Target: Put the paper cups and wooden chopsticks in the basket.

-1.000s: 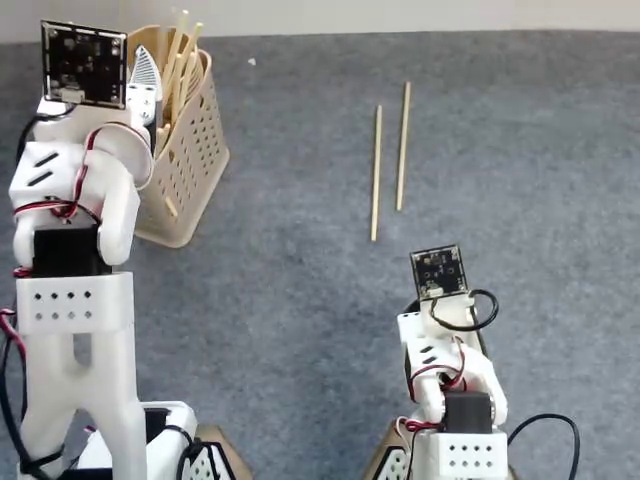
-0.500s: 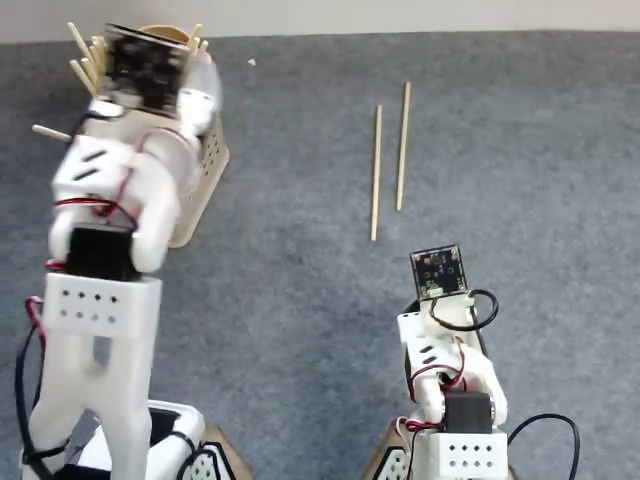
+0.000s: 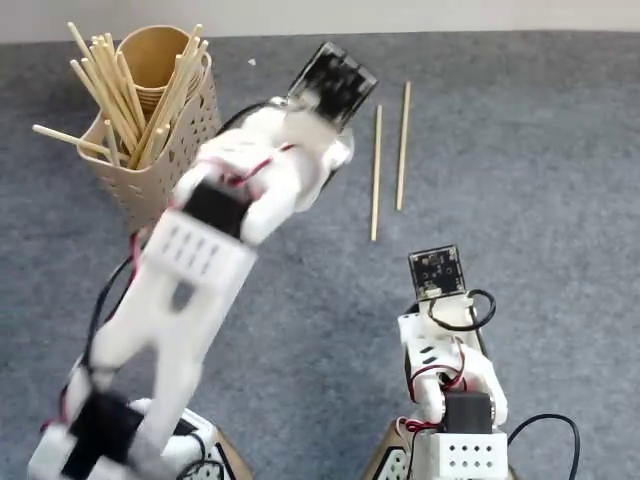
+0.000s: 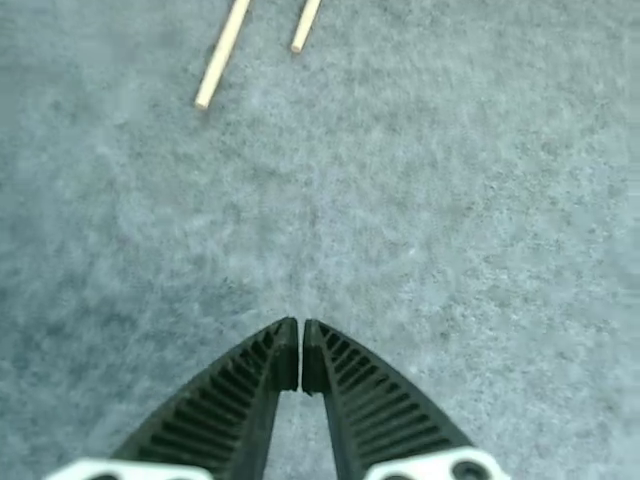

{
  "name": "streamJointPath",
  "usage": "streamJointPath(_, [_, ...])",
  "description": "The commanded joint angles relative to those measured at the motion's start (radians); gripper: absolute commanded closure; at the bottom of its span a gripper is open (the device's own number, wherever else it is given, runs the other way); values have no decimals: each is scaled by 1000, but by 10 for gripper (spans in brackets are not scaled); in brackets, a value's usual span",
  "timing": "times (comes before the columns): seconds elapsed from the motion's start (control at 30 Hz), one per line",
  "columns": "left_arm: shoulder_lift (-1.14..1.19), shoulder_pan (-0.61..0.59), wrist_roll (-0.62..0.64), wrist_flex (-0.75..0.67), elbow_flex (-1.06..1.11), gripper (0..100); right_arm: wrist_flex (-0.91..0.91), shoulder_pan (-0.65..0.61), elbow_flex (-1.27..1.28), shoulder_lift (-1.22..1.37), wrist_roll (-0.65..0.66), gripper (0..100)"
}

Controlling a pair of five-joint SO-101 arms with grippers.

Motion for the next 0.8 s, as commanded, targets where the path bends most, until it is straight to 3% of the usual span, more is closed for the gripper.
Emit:
streamJointPath(0.0, [206, 24, 32, 199, -257, 867, 10, -1, 117, -15, 12, 971])
streamJointPath(0.17, [453, 79, 32, 374, -509, 864, 10, 16, 116, -15, 12, 971])
streamJointPath(0.33, [587, 81, 34, 425, -634, 864, 2, 102, 116, -16, -6, 971])
streamJointPath(0.57, [733, 133, 149, 402, -638, 861, 73, 369, -22, -16, -14, 971])
streamJointPath(0.77, [832, 170, 319, 278, -638, 753, 177, 418, -96, -16, -12, 971])
